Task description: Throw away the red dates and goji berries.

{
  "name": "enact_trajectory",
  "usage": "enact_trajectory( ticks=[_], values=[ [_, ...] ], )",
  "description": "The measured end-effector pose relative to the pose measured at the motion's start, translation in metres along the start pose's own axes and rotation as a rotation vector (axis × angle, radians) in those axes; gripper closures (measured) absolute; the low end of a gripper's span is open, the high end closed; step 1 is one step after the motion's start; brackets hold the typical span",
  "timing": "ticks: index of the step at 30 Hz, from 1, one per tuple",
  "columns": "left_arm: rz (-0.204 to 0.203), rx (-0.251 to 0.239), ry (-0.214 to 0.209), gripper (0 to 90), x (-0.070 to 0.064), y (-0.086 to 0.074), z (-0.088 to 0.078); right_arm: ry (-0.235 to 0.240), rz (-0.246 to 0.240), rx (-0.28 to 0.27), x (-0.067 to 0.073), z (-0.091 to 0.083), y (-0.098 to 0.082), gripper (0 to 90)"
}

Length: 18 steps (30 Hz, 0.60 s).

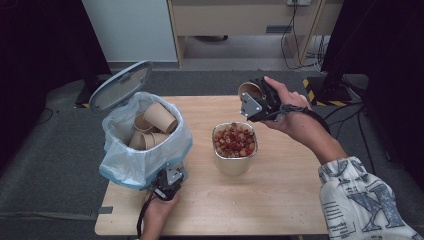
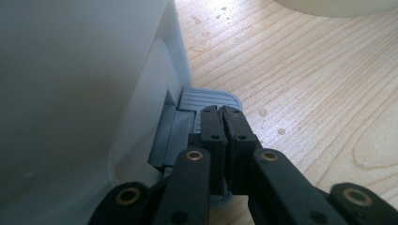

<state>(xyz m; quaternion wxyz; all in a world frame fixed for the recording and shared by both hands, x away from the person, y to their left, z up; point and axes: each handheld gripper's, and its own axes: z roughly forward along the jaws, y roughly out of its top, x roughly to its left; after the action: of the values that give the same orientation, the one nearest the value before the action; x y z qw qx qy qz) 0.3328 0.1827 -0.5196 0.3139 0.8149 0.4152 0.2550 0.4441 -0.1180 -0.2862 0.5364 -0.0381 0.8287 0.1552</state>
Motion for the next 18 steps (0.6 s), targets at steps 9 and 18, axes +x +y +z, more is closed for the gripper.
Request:
enact_trajectory(
  ticks=[9, 18],
  values=[
    [-0.001, 0.0, -0.001, 87.1, 0.0001, 0.0, 0.0, -0.022, -0.139, 0.062, 0.0078, 0.003, 0.0025, 34.4],
    [-0.002, 0.0, 0.0, 87.1, 0.0001, 0.0, 0.0, -0.021, -0.144, 0.057, 0.0087, 0.0034, 0.003, 34.4]
  ],
)
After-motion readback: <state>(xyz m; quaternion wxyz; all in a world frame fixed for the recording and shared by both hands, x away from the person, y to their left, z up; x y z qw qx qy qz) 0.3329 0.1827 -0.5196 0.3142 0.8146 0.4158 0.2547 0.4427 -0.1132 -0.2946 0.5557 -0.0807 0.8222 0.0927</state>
